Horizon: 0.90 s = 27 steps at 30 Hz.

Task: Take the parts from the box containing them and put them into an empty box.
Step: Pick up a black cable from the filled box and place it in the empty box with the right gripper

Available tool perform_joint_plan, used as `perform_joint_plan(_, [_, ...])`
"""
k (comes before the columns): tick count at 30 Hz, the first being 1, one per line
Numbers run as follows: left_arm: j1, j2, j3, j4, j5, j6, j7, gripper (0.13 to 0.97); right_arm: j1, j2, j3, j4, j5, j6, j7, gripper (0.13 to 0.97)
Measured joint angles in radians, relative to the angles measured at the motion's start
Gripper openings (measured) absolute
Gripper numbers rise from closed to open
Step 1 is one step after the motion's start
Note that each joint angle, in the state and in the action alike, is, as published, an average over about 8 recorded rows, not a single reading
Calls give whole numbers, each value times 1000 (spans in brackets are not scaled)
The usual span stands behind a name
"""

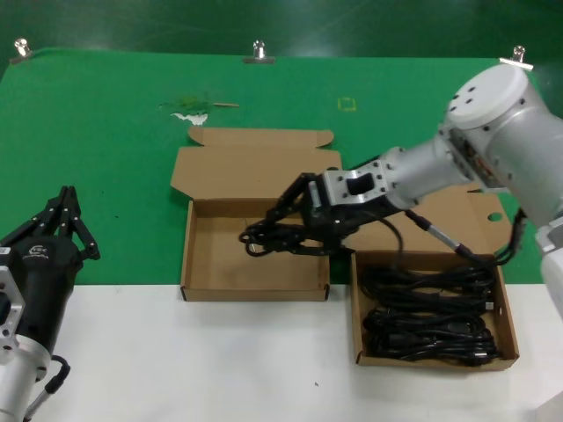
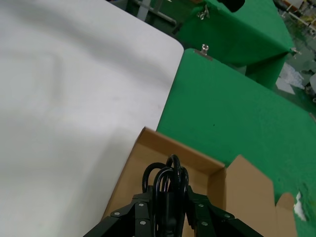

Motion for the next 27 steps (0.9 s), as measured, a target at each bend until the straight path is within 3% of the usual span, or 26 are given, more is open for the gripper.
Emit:
perform_joint_plan(12, [0,0,0,0,0,0,0,151,-13,-44,-37,16,44,65,12,261])
perform_joint_plan(27, [0,0,0,0,0,0,0,151,-103,-48,-527,164,521,230,52,261])
